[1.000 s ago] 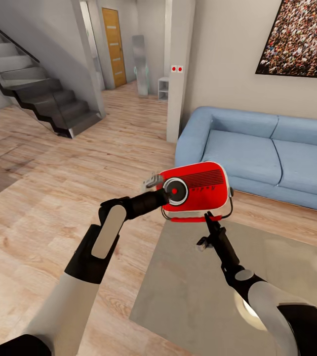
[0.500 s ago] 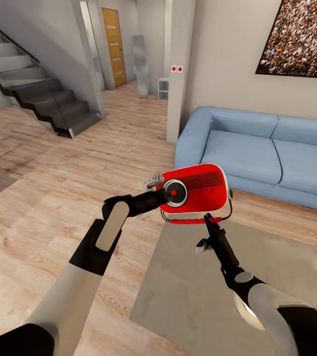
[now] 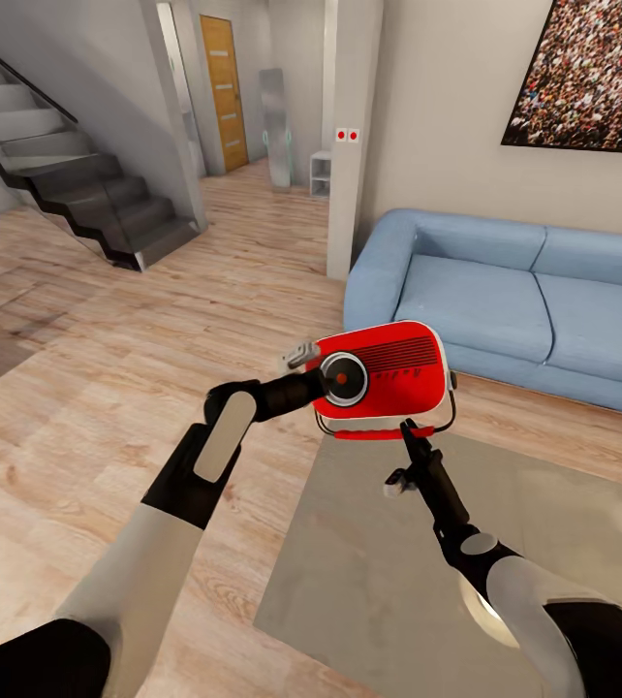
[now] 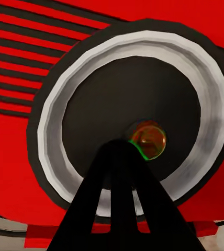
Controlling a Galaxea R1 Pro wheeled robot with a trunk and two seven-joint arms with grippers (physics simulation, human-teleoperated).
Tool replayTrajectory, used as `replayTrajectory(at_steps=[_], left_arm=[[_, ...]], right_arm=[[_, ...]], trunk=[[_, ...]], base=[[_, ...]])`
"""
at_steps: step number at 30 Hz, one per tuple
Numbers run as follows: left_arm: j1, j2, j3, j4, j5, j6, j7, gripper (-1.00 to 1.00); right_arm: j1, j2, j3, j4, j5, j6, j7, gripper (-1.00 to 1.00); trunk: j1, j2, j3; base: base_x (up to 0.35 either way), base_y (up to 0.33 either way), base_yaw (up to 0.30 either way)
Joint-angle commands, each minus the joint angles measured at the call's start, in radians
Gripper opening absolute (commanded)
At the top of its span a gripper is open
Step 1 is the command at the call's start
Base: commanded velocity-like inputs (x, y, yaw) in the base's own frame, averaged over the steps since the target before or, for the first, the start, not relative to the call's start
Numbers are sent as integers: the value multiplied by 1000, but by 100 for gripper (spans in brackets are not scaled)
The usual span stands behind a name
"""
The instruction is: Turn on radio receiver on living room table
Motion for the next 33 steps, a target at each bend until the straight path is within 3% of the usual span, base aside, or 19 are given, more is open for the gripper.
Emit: replayTrajectory(at_steps=[1, 18, 22, 26, 27, 29, 30, 33], left_arm=[[-4, 0, 0, 6, 1, -2, 0, -100], [-37, 0, -7, 93, 6, -84, -7, -100], [-33, 0, -20, 98, -1, -83, 1, -100], [-28, 0, -22, 162, -4, -84, 6, -100], [-27, 16, -23, 178, -4, -85, 7, -100], [-20, 81, -23, 211, -5, -85, 14, -100], [-17, 96, -23, 221, -5, -85, 18, -100], [10, 186, -23, 292, -6, -86, 46, -100]], right_arm=[[0, 0, -7, -1, 1, -1, 0, -100], [0, -1, -7, -1, -1, -1, 0, -100], [0, -7, -14, -2, -8, -1, 0, -100], [0, -28, -31, -2, -27, -6, 0, -100], [0, -33, -38, -2, -40, -9, 0, -100], [0, -40, -51, -2, -82, -18, 0, -100], [0, -42, -53, -2, -94, -23, 0, -100], [0, -51, -58, -3, -165, -90, 0, -100]], trunk=[[0, 0, 0], [0, 0, 0], [0, 0, 0], [0, 0, 0], [0, 0, 0], [0, 0, 0], [0, 0, 0], [0, 0, 0]], base=[[0, 0, 0], [0, 0, 0], [0, 0, 0], [0, 0, 0], [0, 0, 0], [0, 0, 0], [0, 0, 0], [0, 0, 0]])
